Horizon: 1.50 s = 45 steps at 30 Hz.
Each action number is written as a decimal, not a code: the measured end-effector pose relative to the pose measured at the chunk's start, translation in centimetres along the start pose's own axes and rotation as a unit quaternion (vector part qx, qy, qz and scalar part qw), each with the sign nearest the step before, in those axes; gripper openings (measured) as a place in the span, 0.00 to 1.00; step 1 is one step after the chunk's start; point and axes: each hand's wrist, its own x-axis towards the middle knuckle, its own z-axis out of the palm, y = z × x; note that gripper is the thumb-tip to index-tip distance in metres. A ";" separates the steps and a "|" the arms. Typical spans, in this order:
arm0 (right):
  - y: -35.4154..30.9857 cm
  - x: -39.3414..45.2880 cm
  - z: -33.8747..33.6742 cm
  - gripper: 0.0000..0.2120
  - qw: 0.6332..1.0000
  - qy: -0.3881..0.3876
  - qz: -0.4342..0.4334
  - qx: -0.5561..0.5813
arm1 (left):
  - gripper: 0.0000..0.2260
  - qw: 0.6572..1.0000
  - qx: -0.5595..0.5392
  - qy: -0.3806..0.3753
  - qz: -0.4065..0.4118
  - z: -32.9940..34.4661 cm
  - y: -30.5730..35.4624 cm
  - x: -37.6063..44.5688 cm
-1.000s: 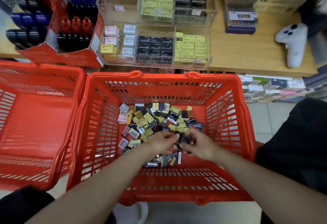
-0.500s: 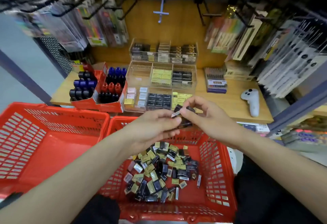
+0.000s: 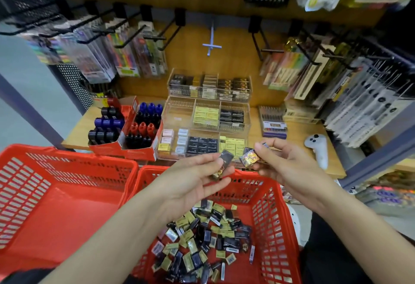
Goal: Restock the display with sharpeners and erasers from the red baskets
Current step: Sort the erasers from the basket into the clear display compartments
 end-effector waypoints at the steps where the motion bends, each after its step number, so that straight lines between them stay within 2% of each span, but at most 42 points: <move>1: 0.0 0.0 -0.1 0.24 1.000 0.001 0.000 0.001 | 0.18 1.000 -0.005 0.006 -0.004 0.1 0.1 0.1; 4: 0.1 0.0 0.1 0.27 1.000 0.005 -0.003 -0.007 | 0.12 0.999 0.035 0.039 0.007 0.2 0.1 0.4; 7: 0.2 0.2 0.7 0.27 1.000 0.011 -0.007 -0.020 | 0.08 0.993 0.087 0.051 0.056 0.5 -0.1 0.4; 11: 0.4 0.2 1.8 0.25 0.998 0.007 -0.011 -0.060 | 0.12 0.982 0.155 0.028 0.109 0.8 -0.2 0.1; 16: 0.5 0.0 2.8 0.26 0.993 0.047 -0.051 -0.100 | 0.17 0.963 0.228 -0.031 0.139 0.9 -0.2 -0.4; 20: 1.0 -0.1 3.2 0.22 0.977 0.077 -0.092 -0.178 | 0.18 0.944 0.288 -0.015 0.158 0.9 -0.6 -0.1; 22: 1.2 -0.2 3.3 0.20 0.973 0.074 -0.086 -0.199 | 0.16 0.944 0.289 -0.002 0.158 0.8 -0.6 0.2; 24: 1.3 -0.3 3.1 0.17 0.982 0.044 -0.067 -0.169 | 0.14 0.949 0.277 0.007 0.148 0.7 -0.4 0.4; 27: 1.1 0.0 2.8 0.11 1.000 0.001 -0.008 -0.025 | 0.13 0.973 0.197 -0.005 0.124 0.5 0.0 0.9; 31: 0.4 0.2 2.5 0.12 0.988 0.024 0.038 0.146 | 0.15 0.989 0.079 0.024 0.124 0.5 0.2 1.4; 36: 1.2 0.1 3.4 0.13 0.992 0.048 0.044 0.109 | 0.14 0.985 0.062 0.039 0.154 1.2 -0.7 1.7; 41: 1.2 0.4 4.3 0.12 0.985 0.068 0.025 0.158 | 0.12 0.979 0.068 0.058 0.184 1.9 -0.8 2.0; 45: 1.1 0.6 4.0 0.11 0.988 0.074 0.013 0.139 | 0.11 0.977 0.068 0.066 0.189 2.0 -1.1 2.3</move>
